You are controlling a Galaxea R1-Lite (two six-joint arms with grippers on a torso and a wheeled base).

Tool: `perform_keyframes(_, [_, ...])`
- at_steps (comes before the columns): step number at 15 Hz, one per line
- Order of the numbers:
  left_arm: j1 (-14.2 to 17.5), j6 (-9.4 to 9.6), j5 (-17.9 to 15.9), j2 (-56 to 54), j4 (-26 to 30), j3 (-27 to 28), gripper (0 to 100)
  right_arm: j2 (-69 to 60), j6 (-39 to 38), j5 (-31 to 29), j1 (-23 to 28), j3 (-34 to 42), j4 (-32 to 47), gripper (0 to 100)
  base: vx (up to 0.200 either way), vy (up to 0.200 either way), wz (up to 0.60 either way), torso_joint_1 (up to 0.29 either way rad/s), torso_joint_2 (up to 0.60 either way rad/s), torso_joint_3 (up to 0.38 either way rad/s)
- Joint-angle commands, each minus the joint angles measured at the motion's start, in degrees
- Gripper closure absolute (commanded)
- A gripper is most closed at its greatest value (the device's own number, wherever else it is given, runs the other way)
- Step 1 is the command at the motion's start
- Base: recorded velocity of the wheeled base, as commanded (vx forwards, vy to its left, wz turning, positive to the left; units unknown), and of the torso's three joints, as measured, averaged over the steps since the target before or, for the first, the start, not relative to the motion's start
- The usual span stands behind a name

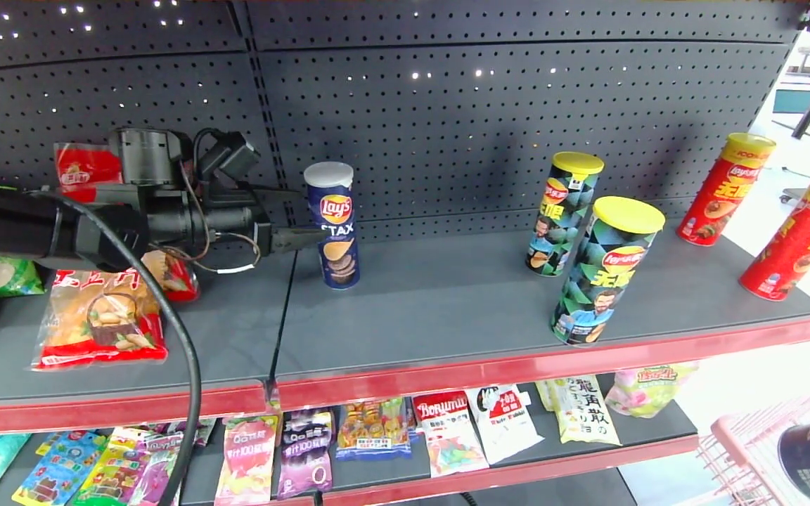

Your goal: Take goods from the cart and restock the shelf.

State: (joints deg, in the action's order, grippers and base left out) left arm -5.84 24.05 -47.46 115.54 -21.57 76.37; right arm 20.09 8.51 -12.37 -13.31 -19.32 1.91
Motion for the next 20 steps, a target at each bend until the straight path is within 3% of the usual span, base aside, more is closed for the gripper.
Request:
perform_keyframes(1, [-0.31, -0.06, 0.08, 0.74, -0.06, 0.79, 0, 0.12, 0.02, -0.02, -0.05, -0.1, 0.02, 100, 0.0, 0.0, 0.0, 0.0, 0.0, 0.0])
perform_keyframes(20, [-2.25, -0.59, 4.3, 8.65, -0.06, 10.64, 0, 0.12, 0.02, -0.02, 0.83, -0.28, 0.02, 100, 0.0, 0.0, 0.0, 0.0, 0.0, 0.0])
